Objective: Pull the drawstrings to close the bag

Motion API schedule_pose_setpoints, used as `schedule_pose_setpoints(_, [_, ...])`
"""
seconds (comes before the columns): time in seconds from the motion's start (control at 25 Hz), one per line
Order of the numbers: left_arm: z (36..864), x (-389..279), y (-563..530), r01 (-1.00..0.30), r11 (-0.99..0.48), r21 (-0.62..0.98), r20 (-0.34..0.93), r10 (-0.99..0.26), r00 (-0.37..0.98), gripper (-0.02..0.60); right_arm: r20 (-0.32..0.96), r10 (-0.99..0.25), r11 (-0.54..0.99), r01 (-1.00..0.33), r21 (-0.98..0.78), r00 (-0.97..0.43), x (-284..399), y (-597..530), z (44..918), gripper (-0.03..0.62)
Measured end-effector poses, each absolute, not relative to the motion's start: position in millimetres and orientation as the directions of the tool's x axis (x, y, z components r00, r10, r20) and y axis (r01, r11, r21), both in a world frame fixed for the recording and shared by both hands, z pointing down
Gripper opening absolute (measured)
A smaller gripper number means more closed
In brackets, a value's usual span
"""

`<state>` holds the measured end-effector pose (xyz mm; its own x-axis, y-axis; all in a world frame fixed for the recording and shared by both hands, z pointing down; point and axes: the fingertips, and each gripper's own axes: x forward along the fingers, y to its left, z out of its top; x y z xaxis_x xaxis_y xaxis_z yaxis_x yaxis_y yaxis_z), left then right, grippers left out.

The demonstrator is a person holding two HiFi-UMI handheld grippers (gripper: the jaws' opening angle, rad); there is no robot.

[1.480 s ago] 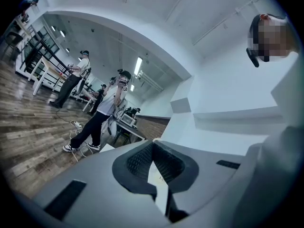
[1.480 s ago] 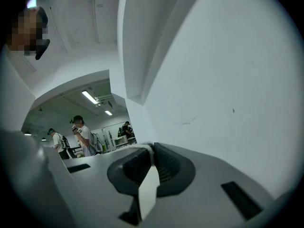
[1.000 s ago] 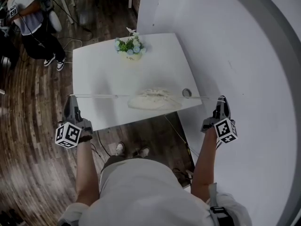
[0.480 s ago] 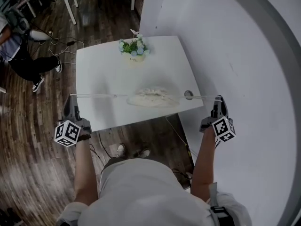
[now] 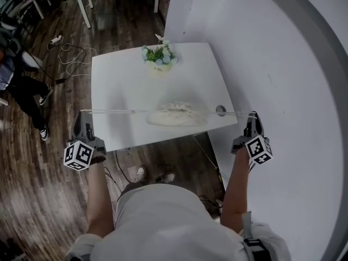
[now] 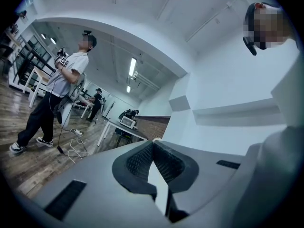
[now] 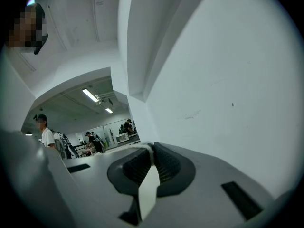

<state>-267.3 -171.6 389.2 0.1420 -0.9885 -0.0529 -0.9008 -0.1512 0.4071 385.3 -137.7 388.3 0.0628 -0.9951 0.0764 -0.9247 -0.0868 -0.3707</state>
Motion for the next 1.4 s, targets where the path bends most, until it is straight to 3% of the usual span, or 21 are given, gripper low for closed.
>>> schedule_pose_setpoints(0.72, [393, -274, -175, -0.887, -0.162, 0.432, -0.059, -0.987, 0.151, 0.015, 0.065, -0.996, -0.081, -0.926, -0.370, 0.062, 381, -137, 384, 0.040])
schedule_pose_setpoints(1.4, [401, -249, -191, -0.865, -0.234, 0.444, -0.035, -0.969, 0.244, 0.015, 0.070, -0.986, -0.164, -0.908, -0.386, 0.148, 400, -103, 387, 0.040])
